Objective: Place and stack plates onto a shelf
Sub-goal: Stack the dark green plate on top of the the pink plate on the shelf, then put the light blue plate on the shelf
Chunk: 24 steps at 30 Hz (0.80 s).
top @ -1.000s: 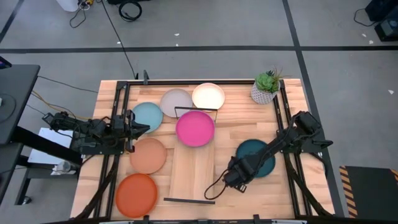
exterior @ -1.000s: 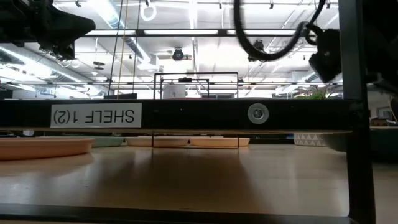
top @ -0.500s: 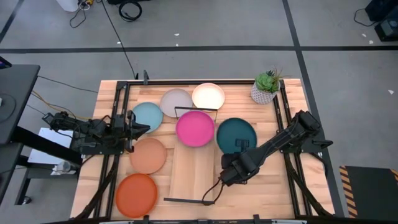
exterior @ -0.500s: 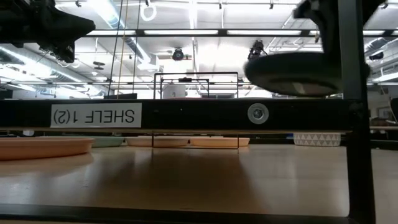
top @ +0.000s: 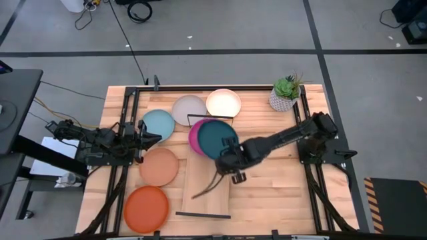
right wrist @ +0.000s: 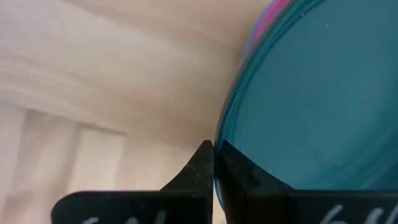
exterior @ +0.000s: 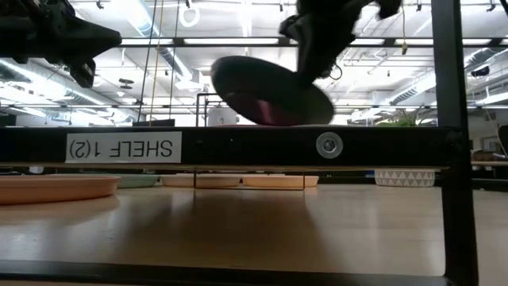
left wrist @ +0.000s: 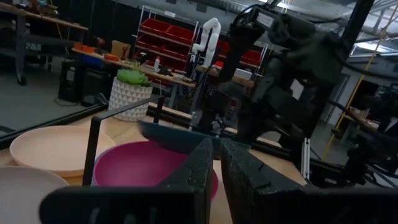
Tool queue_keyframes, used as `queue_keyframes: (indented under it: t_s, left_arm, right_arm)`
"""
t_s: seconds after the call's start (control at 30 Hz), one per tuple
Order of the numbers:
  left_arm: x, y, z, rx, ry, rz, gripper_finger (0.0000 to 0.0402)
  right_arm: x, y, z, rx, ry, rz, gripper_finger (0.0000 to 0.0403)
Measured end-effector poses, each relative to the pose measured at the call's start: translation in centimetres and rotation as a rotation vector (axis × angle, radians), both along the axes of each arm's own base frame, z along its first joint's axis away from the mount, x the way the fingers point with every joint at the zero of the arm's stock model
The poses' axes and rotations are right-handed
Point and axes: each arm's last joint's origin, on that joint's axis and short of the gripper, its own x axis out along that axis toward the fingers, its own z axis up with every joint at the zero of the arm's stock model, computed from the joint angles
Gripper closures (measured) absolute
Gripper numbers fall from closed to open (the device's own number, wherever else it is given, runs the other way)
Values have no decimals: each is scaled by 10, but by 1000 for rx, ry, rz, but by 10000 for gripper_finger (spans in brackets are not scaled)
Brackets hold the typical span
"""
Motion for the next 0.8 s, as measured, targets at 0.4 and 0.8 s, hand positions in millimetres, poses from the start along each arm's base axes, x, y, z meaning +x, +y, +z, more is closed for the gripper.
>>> queue_keyframes:
  t_s: [0.4, 0.8]
  left_arm:
    - [0, 0, -1, -17, 11, -3, 363]
    - [1, 0, -5, -8, 48, -3, 363]
  right_arm:
    - [19, -38, -10, 52, -73, 19, 338]
    - [7, -31, -1, 86, -13, -141, 252]
